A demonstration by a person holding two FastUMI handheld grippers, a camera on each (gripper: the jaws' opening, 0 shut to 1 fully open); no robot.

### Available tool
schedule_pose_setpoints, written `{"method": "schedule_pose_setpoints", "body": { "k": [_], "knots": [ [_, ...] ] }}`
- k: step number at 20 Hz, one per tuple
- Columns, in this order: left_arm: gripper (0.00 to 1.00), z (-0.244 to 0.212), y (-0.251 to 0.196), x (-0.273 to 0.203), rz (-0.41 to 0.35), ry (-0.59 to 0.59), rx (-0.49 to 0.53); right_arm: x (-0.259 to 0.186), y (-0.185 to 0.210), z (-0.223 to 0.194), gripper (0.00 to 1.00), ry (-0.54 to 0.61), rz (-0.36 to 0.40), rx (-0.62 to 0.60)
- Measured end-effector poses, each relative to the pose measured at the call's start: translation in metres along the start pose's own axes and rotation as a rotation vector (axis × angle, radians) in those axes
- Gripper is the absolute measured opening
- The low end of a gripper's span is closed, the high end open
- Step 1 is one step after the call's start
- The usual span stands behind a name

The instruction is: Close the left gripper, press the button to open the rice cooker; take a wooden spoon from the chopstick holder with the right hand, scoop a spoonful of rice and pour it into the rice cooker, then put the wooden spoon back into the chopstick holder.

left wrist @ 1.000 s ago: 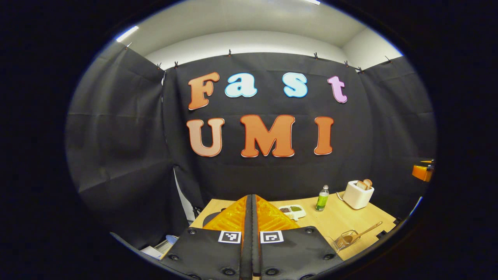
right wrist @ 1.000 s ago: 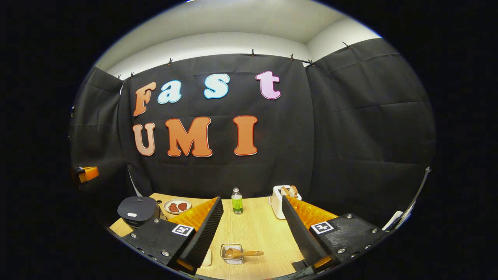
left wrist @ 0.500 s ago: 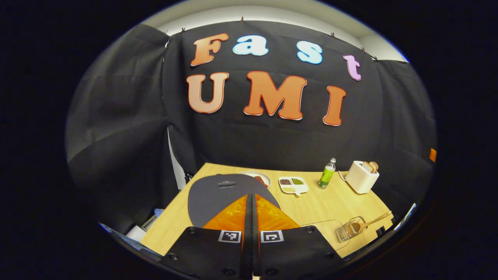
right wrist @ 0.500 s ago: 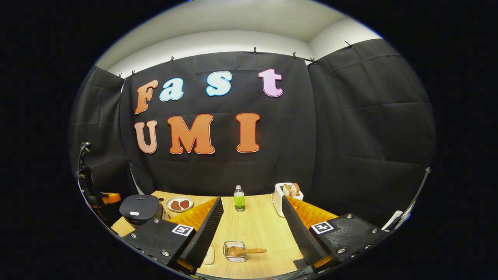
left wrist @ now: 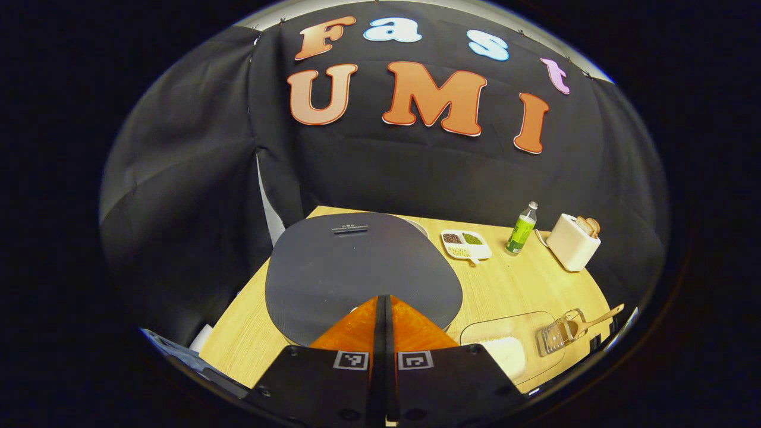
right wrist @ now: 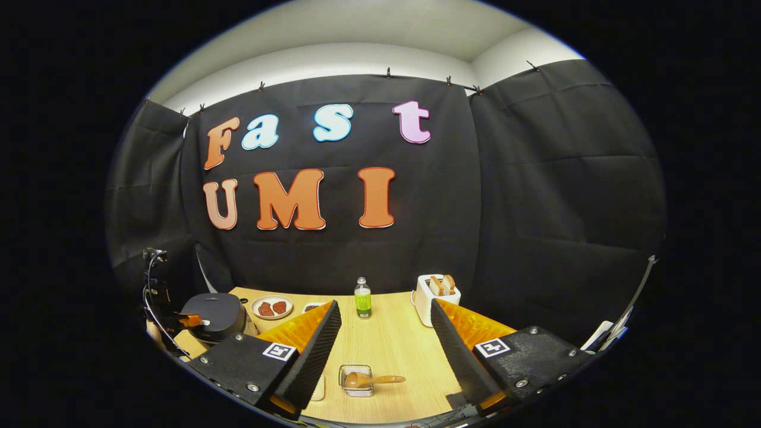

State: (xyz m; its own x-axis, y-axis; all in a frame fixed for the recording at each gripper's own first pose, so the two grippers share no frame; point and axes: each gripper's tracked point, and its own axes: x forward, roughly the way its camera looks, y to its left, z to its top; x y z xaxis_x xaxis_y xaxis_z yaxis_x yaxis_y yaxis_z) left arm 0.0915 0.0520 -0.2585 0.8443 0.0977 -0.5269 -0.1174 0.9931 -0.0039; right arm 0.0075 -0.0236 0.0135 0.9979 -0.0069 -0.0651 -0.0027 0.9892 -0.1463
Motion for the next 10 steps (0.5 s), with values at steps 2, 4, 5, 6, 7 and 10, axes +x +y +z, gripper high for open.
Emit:
{"method": "schedule_pose_setpoints", "body": {
  "k": [2, 4, 5, 6, 7, 10],
  "knots": [
    [0.04, 0.000, -0.001, -0.001, 0.001, -0.003, 0.007, 0.001, -0.002, -0.002, 0.94, 0.005, -0.006, 0.007],
    [0.04, -0.008, 0.001, 0.000, 0.000, 0.033, -0.005, 0.002, -0.003, -0.007, 0.94, 0.015, -0.006, 0.013],
    [0.05, -0.007, 0.001, 0.001, -0.004, 0.039, -0.011, 0.002, -0.003, -0.009, 0.94, 0.020, -0.005, 0.015],
    [0.05, -0.009, 0.000, 0.003, -0.016, 0.063, -0.008, 0.002, -0.001, -0.010, 0.94, 0.026, -0.002, 0.013],
    [0.05, -0.017, 0.001, 0.000, -0.023, 0.108, -0.006, 0.003, 0.000, -0.012, 0.94, 0.030, 0.003, 0.010],
    [0.05, -0.008, -0.001, -0.001, -0.015, 0.065, 0.014, 0.001, 0.004, -0.013, 0.94, 0.027, 0.016, 0.003]
  ]
}}
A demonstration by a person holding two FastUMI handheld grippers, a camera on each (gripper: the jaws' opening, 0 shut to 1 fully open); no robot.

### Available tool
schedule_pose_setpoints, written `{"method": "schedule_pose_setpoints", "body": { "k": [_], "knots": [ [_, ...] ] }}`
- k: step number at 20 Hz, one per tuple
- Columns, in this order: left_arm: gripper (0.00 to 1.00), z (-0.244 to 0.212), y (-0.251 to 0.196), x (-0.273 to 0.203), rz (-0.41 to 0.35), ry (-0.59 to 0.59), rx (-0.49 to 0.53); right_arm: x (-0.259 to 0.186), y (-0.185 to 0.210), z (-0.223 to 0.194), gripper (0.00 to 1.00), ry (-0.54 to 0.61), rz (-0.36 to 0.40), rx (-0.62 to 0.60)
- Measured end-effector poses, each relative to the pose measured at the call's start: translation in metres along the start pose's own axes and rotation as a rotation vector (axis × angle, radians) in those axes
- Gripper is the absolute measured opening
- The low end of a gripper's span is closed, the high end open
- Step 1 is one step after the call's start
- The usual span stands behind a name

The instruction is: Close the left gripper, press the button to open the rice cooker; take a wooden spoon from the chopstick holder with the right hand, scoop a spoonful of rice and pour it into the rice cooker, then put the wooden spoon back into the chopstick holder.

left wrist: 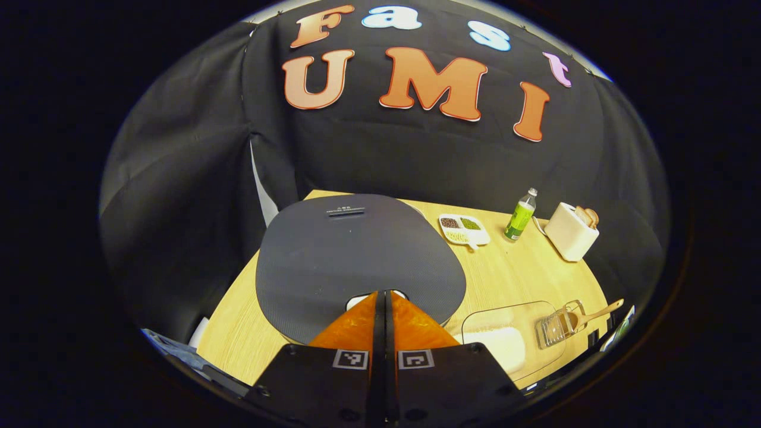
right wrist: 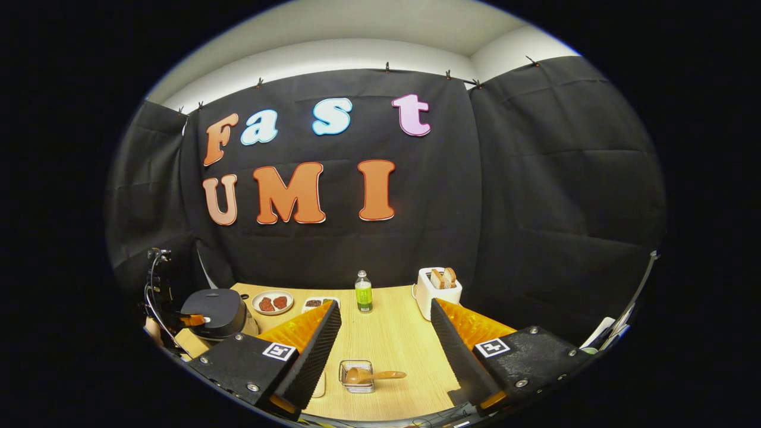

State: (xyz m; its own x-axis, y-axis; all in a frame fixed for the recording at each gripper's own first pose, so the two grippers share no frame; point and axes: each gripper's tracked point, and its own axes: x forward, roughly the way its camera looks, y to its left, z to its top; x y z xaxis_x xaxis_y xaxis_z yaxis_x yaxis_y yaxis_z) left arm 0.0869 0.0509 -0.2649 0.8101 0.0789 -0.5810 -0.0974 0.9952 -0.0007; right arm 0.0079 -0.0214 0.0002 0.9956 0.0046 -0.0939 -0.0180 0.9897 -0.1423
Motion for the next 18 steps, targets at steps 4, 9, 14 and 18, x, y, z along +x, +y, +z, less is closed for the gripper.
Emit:
{"method": "schedule_pose_setpoints", "body": {
  "k": [4, 9, 14, 18],
  "knots": [
    [0.08, 0.002, -0.001, -0.001, 0.018, -0.009, 0.025, -0.002, 0.000, 0.002, 0.94, -0.014, 0.008, 0.008],
    [0.04, 0.058, -0.005, -0.032, 0.041, -0.151, 0.061, -0.004, -0.008, 0.001, 0.94, -0.022, 0.001, 0.043],
    [0.04, 0.132, -0.023, -0.085, 0.018, -0.330, 0.050, 0.000, -0.013, -0.010, 0.94, -0.011, -0.001, 0.063],
    [0.04, 0.150, -0.029, -0.118, 0.019, -0.395, 0.059, 0.004, -0.014, -0.020, 0.94, -0.003, 0.004, 0.080]
  ]
}}
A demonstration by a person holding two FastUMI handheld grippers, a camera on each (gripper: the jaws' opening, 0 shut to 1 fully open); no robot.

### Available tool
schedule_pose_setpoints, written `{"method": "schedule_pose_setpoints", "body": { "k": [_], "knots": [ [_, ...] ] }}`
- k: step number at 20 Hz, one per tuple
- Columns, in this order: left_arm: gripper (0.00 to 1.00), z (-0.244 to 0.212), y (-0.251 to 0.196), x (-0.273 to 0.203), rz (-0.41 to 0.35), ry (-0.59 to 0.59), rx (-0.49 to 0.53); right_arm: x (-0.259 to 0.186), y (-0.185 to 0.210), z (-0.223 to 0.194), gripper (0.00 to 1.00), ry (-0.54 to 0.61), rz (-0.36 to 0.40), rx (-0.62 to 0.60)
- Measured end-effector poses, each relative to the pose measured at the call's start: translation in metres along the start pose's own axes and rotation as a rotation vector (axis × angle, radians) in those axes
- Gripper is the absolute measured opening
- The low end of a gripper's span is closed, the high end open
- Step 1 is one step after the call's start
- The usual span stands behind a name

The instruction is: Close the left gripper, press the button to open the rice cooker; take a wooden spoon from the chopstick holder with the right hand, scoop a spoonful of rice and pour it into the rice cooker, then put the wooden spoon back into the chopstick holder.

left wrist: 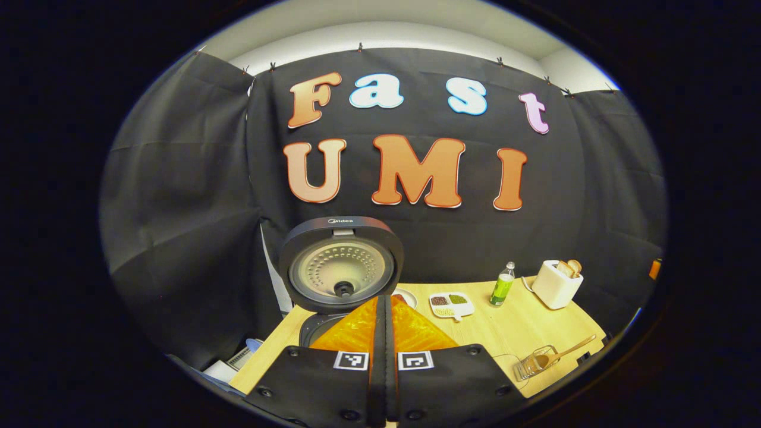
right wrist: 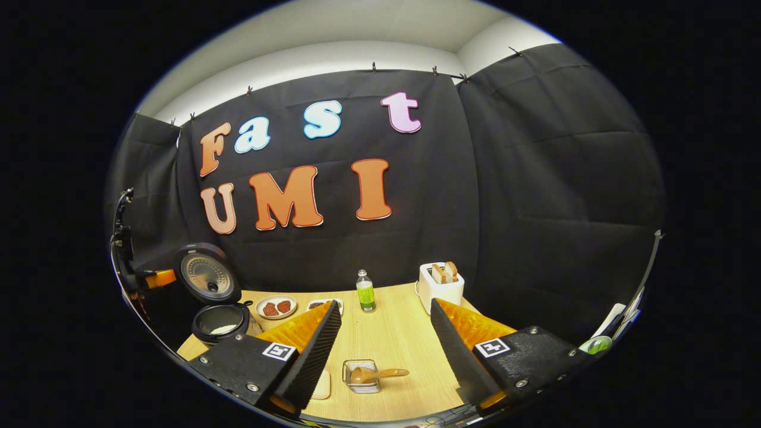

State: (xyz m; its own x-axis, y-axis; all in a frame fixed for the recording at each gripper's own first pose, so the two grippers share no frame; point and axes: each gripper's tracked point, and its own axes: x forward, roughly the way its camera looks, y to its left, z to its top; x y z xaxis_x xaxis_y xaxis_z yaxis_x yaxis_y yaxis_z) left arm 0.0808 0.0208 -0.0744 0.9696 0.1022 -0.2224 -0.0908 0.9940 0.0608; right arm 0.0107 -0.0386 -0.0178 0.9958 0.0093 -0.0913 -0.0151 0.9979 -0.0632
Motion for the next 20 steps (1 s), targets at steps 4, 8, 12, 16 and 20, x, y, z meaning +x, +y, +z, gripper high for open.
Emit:
{"method": "schedule_pose_setpoints", "body": {
  "k": [4, 8, 12, 16, 20],
  "knots": [
    [0.05, 0.019, -0.003, -0.019, 0.002, -0.024, -0.008, 0.012, -0.004, -0.010, 0.94, -0.017, 0.007, 0.029],
    [0.05, 0.037, 0.009, -0.034, 0.059, -0.080, 0.006, 0.027, -0.006, -0.046, 0.94, 0.024, 0.022, 0.102],
    [0.22, 0.061, 0.016, -0.057, 0.117, -0.163, 0.016, 0.052, -0.025, -0.098, 0.94, 0.068, -0.034, 0.100],
    [0.60, 0.073, 0.025, -0.074, 0.130, -0.186, -0.039, 0.064, -0.026, -0.153, 0.95, 0.162, -0.027, 0.136],
    [0.82, 0.078, 0.046, -0.091, 0.195, -0.211, -0.062, 0.072, -0.025, -0.191, 0.95, 0.225, -0.022, 0.177]
  ]
}}
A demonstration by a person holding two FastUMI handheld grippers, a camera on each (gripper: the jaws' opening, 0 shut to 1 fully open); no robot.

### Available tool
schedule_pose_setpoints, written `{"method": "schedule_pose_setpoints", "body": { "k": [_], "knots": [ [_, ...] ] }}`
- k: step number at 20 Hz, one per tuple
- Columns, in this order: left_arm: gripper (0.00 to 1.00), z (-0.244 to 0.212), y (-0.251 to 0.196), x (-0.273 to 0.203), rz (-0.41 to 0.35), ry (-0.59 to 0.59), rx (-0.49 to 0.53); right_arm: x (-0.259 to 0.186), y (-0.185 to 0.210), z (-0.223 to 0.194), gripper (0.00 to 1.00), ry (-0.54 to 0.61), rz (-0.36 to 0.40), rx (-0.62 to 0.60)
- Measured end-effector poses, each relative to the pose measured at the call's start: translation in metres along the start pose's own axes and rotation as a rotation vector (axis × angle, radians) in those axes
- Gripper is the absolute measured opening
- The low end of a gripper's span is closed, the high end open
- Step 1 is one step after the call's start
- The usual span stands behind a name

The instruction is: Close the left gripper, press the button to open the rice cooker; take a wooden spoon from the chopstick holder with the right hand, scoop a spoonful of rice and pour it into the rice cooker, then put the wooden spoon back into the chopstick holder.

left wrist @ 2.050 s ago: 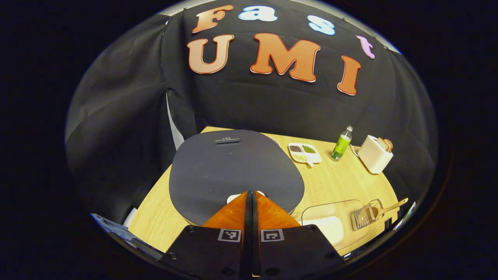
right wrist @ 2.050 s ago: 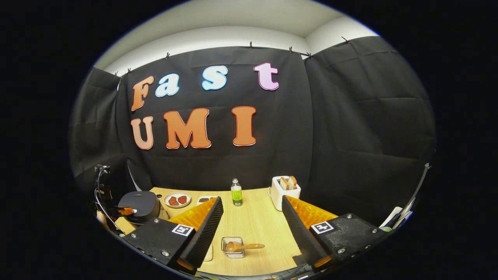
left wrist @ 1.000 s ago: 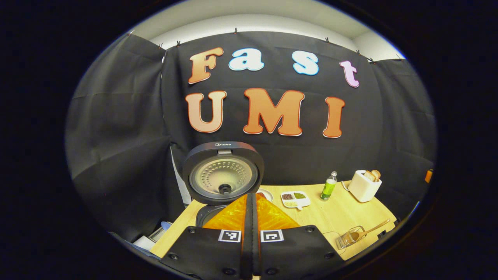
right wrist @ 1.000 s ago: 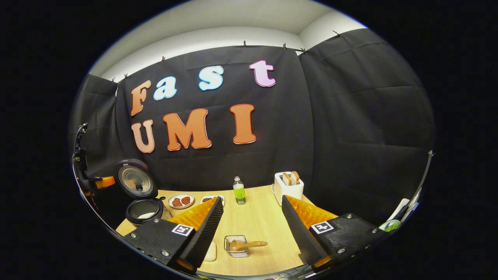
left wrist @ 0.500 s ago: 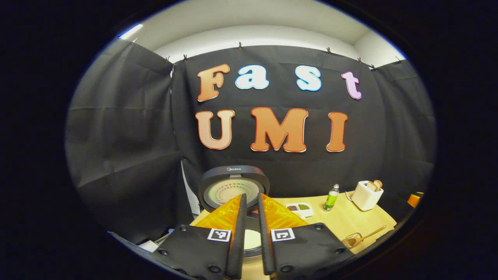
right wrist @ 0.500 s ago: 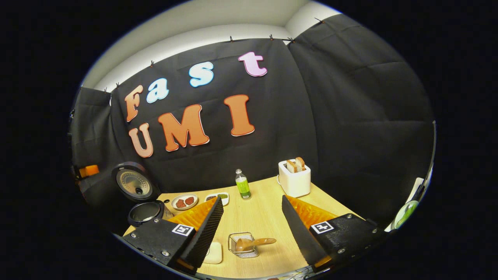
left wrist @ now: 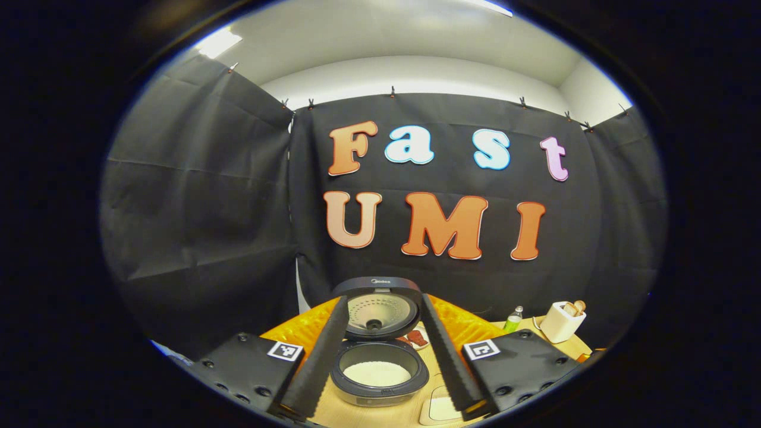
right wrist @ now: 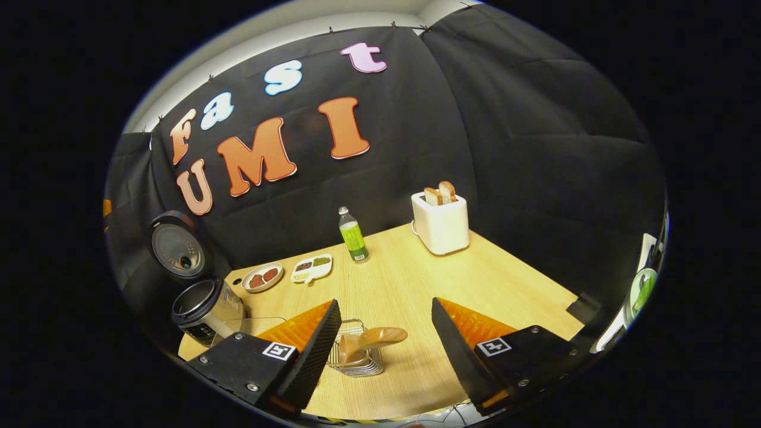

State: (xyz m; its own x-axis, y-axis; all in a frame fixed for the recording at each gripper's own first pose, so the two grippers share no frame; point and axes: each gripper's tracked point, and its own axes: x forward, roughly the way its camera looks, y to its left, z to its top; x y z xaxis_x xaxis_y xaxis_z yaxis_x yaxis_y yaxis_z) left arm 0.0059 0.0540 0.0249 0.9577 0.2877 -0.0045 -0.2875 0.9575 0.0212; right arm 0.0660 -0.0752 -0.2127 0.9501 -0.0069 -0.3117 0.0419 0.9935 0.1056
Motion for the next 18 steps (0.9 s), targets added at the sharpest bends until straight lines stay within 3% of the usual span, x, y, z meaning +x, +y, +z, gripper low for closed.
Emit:
{"method": "schedule_pose_setpoints", "body": {
  "k": [4, 7, 12, 18],
  "knots": [
    [0.89, 0.014, 0.022, -0.011, 0.087, -0.056, 0.010, 0.010, 0.000, -0.029, 0.95, 0.075, 0.011, 0.060],
    [0.93, 0.015, 0.027, -0.013, 0.107, -0.055, 0.021, 0.013, 0.001, -0.042, 0.92, 0.119, 0.026, 0.110],
    [1.00, 0.004, 0.030, -0.009, 0.126, -0.031, 0.018, 0.019, 0.012, -0.043, 0.58, 0.142, 0.055, 0.145],
    [1.00, 0.004, 0.035, -0.007, 0.120, -0.027, 0.027, 0.023, 0.036, -0.032, 0.28, 0.173, 0.126, 0.244]
  ]
}}
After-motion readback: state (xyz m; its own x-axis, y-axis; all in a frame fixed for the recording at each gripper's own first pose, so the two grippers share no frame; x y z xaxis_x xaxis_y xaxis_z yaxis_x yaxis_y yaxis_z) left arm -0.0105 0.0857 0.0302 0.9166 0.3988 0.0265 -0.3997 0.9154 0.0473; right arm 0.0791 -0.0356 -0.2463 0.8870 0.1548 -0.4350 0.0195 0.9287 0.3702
